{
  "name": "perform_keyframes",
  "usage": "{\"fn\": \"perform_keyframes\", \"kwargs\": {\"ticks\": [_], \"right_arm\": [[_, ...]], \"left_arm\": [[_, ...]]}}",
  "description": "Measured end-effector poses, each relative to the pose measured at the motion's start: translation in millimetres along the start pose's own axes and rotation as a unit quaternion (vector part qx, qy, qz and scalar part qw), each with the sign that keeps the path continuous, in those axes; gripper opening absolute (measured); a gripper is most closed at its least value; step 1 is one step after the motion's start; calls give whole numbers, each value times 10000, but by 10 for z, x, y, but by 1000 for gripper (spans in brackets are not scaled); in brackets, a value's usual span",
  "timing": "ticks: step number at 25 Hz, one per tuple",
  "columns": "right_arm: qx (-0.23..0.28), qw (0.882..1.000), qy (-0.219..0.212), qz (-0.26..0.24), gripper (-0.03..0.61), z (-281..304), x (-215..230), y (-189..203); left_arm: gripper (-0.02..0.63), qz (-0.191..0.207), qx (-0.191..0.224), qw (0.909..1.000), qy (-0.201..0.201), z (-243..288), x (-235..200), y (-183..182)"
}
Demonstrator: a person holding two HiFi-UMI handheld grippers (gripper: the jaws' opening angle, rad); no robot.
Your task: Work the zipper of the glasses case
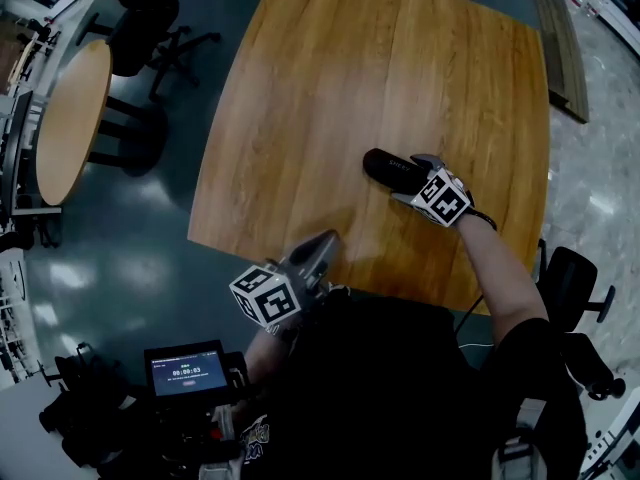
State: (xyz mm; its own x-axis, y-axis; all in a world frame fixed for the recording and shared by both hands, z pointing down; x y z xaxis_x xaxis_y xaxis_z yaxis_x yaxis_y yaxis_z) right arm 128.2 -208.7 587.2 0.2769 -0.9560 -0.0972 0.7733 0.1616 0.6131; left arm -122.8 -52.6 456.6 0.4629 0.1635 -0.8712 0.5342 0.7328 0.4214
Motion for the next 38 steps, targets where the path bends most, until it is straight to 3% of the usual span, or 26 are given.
{"fn": "perform_keyframes", "kwargs": {"ticks": [3, 8, 13, 17, 20, 23, 25, 27, 28, 29, 31, 32, 33, 35, 38], "right_arm": [[-353, 9958, 81, -838, 396, 69, -74, -68], [-475, 9742, 709, -2090, 411, 111, -254, -104], [-432, 9685, 1147, -2168, 344, 46, -242, -125], [-502, 9614, 1241, -2406, 290, 73, -232, -138], [-462, 9624, 1316, -2333, 259, 59, -216, -139], [-97, 9667, 1427, -2120, 259, -88, -206, -213], [316, 9607, 1464, -2339, 258, -290, -248, -348], [673, 9378, 1447, -3083, 258, -572, -354, -543], [773, 9172, 1429, -3637, 258, -731, -434, -655], [823, 8908, 1411, -4240, 258, -894, -528, -770], [841, 8295, 1378, -5346, 258, -1193, -723, -992], [834, 8002, 1346, -5785, 258, -1319, -812, -1095], [817, 7733, 1303, -6151, 258, -1429, -891, -1187], [766, 7271, 1220, -6712, 258, -1616, -1039, -1331], [736, 6828, 1178, -7172, 258, -1810, -1272, -1481]], "left_arm": [[2, -46, 69, 9999, -71, -58, -40, 9], [2, -39, 70, 9999, -79, -64, -46, 8], [2, -40, 52, 10000, -64, -73, -54, 14], [2, -70, 31, 10000, -64, -74, -67, 12], [2, -58, 22, 10000, -75, -87, -51, 31], [2, -58, 132, 9999, -80, -154, -68, -13], [2, -28, 216, 9998, -42, -236, -115, -131], [3, 130, 91, 9999, 56, -302, -140, -321], [3, 269, -32, 9996, 120, -318, -150, -437], [20, 424, -202, 9987, 201, -317, -154, -560], [175, 692, -732, 9938, 462, -252, -89, -805], [196, 817, -1087, 9884, 673, -188, -17, -912], [212, 955, -1494, 9796, 944, -103, 67, -989], [293, 1246, -2407, 9501, 1541, 125, 233, -1028], [344, 1559, -3632, 8958, 2035, 430, 492, -877]]}}
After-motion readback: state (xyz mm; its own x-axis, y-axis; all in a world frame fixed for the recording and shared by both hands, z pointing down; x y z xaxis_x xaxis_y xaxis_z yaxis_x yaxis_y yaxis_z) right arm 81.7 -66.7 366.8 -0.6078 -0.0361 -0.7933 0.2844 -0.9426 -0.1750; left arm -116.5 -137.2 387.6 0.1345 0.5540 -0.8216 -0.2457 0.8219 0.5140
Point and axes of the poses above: the fingertips, and each gripper's own axes: z forward along the fingers, x to its right, y out of its underside, the point moved 10 cm from there along -z, backward along the fingers, and after that the axes turned 13 degrees about -z, right-handed, at the moved point
